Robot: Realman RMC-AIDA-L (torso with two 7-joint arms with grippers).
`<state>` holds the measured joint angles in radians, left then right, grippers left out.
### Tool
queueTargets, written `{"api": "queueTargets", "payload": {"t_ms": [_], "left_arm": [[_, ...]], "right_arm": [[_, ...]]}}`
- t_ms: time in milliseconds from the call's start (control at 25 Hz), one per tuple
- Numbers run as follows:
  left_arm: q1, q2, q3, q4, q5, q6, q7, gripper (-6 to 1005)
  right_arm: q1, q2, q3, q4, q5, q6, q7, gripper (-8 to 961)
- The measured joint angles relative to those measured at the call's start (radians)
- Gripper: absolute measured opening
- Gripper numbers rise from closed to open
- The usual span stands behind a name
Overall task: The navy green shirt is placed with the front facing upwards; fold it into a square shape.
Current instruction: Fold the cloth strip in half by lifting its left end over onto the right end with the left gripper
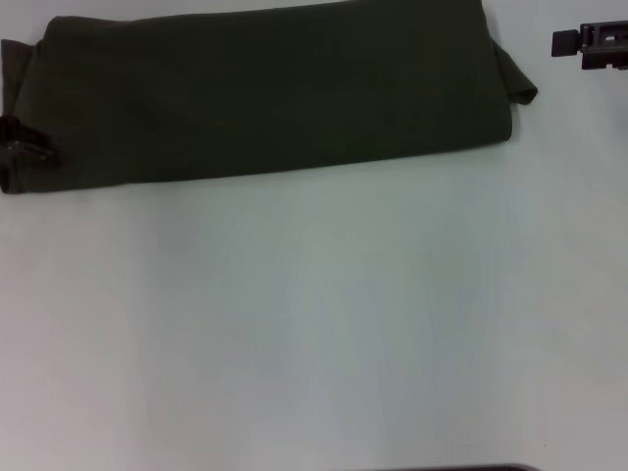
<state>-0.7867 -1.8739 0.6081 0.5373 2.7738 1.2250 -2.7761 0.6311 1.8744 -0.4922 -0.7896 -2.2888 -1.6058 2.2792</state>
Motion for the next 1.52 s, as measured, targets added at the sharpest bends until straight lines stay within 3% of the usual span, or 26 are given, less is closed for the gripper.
{"api": "queueTargets", "payload": {"t_ms": [320, 520, 800, 1120, 1520], "left_arm": [[-0.008, -0.007, 0.044, 0.006, 0.0, 0.0, 0.001, 601], [-0.02, -0.011, 0.085, 0.009, 0.0, 0.011, 0.002, 413], [-0.024, -0.004, 0.085, 0.023, -0.001, 0.051, 0.003, 239], [-0.012, -0.001, 0.082, 0.076, -0.004, 0.096, 0.007, 38], [-0.021, -0.005, 0.085, 0.078, -0.007, 0.09, 0.023, 38]], "right_arm": [[-0.001, -0.001, 0.021, 0.003, 0.001, -0.004, 0.0, 916], [-0.001, -0.003, 0.027, 0.005, 0.002, -0.006, 0.0, 916], [-0.002, -0.012, 0.02, 0.002, -0.011, 0.001, 0.007, 917], [0.003, -0.022, 0.015, 0.003, -0.184, 0.125, 0.121, 917], [0.051, 0.027, -0.001, 0.112, -0.194, 0.222, 0.126, 916]]}}
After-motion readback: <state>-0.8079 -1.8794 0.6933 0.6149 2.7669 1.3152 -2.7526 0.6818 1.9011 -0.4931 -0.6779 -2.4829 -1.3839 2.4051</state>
